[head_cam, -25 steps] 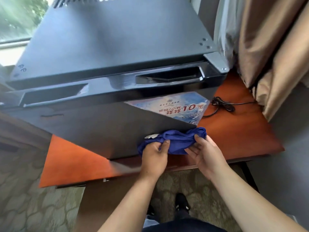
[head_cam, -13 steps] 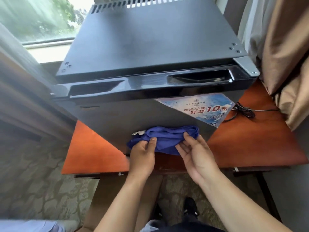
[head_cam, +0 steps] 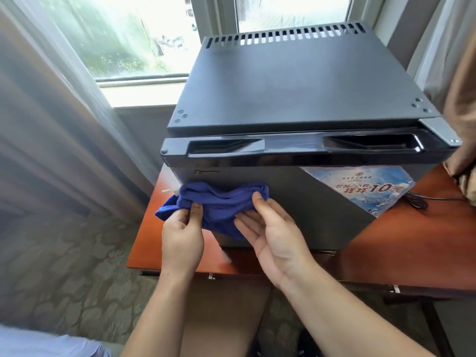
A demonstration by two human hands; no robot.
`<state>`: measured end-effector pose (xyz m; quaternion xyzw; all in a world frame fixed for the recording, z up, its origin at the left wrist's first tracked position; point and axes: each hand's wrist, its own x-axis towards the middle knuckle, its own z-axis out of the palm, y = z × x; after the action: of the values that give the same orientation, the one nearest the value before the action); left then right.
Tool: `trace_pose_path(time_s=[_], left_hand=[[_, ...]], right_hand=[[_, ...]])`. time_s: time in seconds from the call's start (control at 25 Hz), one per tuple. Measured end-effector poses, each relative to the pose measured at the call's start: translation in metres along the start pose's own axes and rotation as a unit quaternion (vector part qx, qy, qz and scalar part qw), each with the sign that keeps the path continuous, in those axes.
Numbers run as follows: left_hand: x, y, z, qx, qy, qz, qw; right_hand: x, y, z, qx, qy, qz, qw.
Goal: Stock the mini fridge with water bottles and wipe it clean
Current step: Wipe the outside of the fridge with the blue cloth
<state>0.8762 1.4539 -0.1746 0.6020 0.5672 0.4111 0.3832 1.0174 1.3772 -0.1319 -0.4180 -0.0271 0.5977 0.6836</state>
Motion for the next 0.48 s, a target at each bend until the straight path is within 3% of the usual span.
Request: trace_pose_path(time_s=[0.28,0.48], left_hand=[[0.006,0.047,-0.018,-0.083,0.021,0.047,0.995],[-0.003,0.061,-0.012,-0.128,0.011,0.048,0.991]], right_hand=[[-0.022,-0.028,0.028,-0.050,-0.048,-0.060,0.996],[-0.028,-0.048,0.024,-0.039,-0.038,-0.074,0.996]])
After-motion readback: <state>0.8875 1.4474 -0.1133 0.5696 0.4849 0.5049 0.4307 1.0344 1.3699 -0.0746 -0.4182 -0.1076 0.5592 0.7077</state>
